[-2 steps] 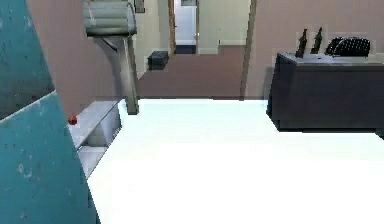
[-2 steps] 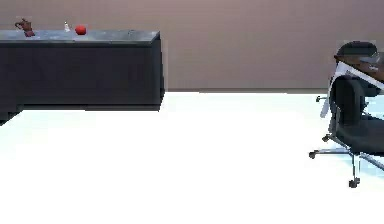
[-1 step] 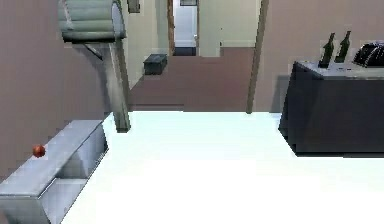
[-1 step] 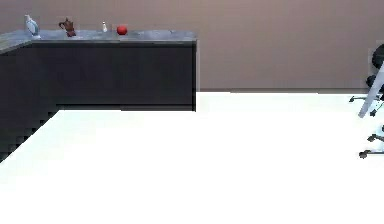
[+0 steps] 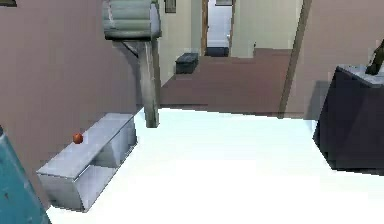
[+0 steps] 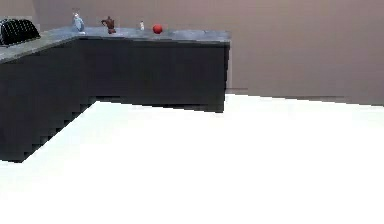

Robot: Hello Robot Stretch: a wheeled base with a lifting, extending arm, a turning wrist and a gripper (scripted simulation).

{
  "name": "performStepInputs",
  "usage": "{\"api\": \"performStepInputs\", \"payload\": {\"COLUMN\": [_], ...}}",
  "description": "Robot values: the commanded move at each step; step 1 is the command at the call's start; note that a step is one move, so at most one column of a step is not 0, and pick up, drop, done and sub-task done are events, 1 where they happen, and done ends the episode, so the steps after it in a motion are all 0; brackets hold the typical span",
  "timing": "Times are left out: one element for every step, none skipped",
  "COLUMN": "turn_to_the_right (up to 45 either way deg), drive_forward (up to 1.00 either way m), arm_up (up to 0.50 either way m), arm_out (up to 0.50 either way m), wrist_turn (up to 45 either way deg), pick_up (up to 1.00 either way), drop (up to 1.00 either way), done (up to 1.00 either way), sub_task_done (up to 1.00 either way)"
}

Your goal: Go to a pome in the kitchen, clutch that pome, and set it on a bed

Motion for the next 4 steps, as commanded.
{"api": "performStepInputs", "payload": {"turn_to_the_right": [0.0,-45.0,-6.0,-3.0], "drive_forward": [0.7,0.0,0.0,0.0], "arm_up": [0.0,0.0,0.0,0.0], "arm_out": [0.0,0.0,0.0,0.0], "wrist_turn": [0.0,0.0,0.0,0.0], "pick_up": [0.0,0.0,0.0,0.0], "drop": [0.0,0.0,0.0,0.0], "done": [0.0,0.0,0.0,0.0], "sub_task_done": [0.0,0.0,0.0,0.0]}}
